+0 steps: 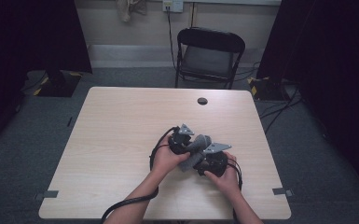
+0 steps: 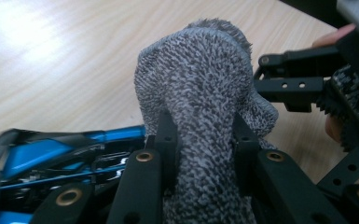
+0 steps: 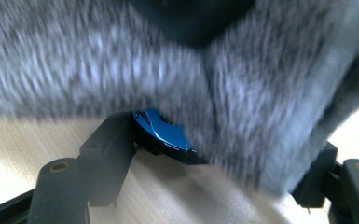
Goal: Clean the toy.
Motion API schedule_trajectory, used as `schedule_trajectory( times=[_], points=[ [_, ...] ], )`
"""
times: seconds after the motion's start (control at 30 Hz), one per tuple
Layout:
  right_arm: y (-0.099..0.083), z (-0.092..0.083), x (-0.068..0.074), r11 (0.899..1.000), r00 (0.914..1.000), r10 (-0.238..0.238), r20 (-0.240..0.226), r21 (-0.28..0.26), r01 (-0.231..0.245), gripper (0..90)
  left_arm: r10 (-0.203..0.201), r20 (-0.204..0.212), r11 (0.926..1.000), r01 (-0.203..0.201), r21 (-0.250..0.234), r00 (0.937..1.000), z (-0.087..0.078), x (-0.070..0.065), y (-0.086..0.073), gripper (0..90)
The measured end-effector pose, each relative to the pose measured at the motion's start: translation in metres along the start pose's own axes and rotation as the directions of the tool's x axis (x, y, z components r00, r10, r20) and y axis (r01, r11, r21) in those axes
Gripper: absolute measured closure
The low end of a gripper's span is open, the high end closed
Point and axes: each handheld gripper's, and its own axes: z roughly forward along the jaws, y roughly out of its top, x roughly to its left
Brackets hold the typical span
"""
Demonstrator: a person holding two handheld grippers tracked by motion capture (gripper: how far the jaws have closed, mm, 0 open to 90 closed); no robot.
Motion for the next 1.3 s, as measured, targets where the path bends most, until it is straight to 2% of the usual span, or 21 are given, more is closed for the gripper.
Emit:
schedule_trajectory(
  times=[0.23,0.3,0.47,0.7,0.87,1.03,1.17,1.2,1.3],
  points=[
    [0.0,0.0,0.0,1.0,1.0,-0.001,0.0,0.0,0.001,27.0,0.042,0.002,0.9983,-0.042,0.04,0.9991,0.013,-0.01,-0.008,71.1],
    [0.0,0.0,0.0,1.0,1.0,-0.001,0.0,0.0,0.001,27.0,0.065,-0.008,0.9972,-0.065,0.038,0.9979,0.014,-0.012,-0.009,71.2],
    [0.0,0.0,0.0,1.0,1.0,-0.002,0.001,-0.001,0.002,27.0,0.091,-0.016,0.9953,-0.09,0.034,0.9957,0.014,-0.014,-0.011,71.3],
    [0.0,0.0,0.0,1.0,1.0,-0.002,0.001,-0.001,0.002,27.1,0.097,-0.021,0.9949,-0.096,0.031,0.9951,0.014,-0.014,-0.011,71.3],
    [0.0,0.0,0.0,1.0,1.0,-0.001,0.0,0.0,0.001,27.0,0.119,-0.036,0.9925,-0.118,0.033,0.9923,0.014,-0.013,-0.011,71.2],
    [0.0,0.0,0.0,1.0,1.0,-0.001,0.001,-0.001,0.001,27.0,0.12,-0.052,0.9923,-0.119,0.036,0.9914,0.012,-0.011,-0.009,71.0],
    [0.0,0.0,0.0,1.0,1.0,-0.002,0.001,0.0,0.002,27.1,0.106,-0.059,0.9941,-0.105,0.029,0.9926,0.011,-0.007,-0.008,70.7],
    [0.0,0.0,0.0,1.0,1.0,-0.002,0.0,-0.001,0.002,27.0,0.085,-0.056,0.9962,-0.084,0.024,0.9948,0.01,-0.004,-0.008,70.7],
    [0.0,0.0,0.0,1.0,1.0,-0.002,0.001,0.0,0.002,27.1,0.075,-0.061,0.997,-0.074,0.021,0.9953,0.009,0.0,-0.006,70.7]
  ],
)
